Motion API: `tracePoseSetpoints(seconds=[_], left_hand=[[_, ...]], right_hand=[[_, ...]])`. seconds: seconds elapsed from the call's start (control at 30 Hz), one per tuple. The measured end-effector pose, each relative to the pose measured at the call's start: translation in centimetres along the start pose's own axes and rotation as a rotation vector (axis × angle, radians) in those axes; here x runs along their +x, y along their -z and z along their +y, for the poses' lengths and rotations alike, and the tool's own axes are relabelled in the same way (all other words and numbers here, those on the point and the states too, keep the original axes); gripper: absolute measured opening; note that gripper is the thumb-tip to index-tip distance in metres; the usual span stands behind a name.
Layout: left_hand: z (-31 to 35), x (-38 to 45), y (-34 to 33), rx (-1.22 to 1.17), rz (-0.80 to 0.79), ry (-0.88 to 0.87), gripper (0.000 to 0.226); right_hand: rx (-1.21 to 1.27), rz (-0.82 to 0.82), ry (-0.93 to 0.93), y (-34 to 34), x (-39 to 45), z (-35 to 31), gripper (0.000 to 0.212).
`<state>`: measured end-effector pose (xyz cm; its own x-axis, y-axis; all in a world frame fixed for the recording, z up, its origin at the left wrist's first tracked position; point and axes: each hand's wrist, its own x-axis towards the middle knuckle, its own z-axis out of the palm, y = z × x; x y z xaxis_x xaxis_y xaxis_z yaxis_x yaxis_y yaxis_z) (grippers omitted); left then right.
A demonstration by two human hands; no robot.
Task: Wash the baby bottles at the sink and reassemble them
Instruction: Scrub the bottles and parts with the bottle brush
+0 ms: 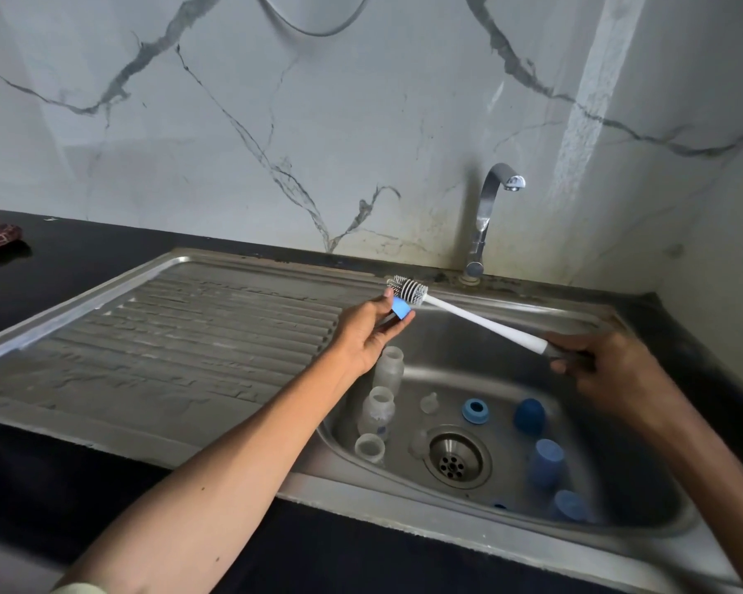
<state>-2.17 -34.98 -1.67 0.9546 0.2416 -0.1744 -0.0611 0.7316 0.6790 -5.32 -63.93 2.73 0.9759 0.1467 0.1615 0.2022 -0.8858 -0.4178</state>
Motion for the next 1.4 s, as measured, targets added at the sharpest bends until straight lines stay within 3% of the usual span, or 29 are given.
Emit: tracePoseSetpoints(seconds=[0.13, 0.3, 0.43, 0.6, 0.8, 0.93, 1.13, 1.3, 1.4], left_hand=[[0.3, -0.2, 0.2, -0.076, 0.033, 0.02, 0.009], [0.0, -0.8, 0.0, -0.076, -0.093, 0.089, 0.015], [0.2, -0.2, -0.3, -0.104, -0.058, 0.027, 0.012], [-0.5, -0.6, -0.3, 0.154, -0.105, -0.081, 0.01], [-0.7, 0.0, 0.0, 0.157, -0.023, -0.19, 0.012], [-2.3, -0.8, -0.3, 0.369, -0.11, -0.206, 0.019], [-2.1, -0.5, -0.7, 0.292, -0.025, -0.252, 0.021], [-3.3, -0.4, -1.0, 0.487, -0.061, -0.292, 0.029], [-3.1, 0.0, -1.2, 0.476, 0.038, -0.362, 0.029]], right_hand=[[-0.003, -0.019, 0.005, 0.5, -0.4, 0.1, 0.041], [0.011, 0.001, -0.006, 0.0, -0.1, 0.3, 0.035], [0.012, -0.007, 0.0, 0.7, -0.2, 0.4, 0.038], [0.01, 0.002, -0.004, 1.0, -0.4, 0.4, 0.038], [0.012, -0.008, -0.008, 1.4, -0.3, 0.7, 0.04], [0.014, -0.031, -0.001, 0.7, -0.2, 0.8, 0.04], [0.035, -0.013, -0.02, 2.0, -0.4, 1.4, 0.037], [0.018, -0.028, -0.017, 1.6, -0.3, 1.7, 0.033], [0.044, -0.043, -0.037, 2.2, -0.2, 2.0, 0.035]])
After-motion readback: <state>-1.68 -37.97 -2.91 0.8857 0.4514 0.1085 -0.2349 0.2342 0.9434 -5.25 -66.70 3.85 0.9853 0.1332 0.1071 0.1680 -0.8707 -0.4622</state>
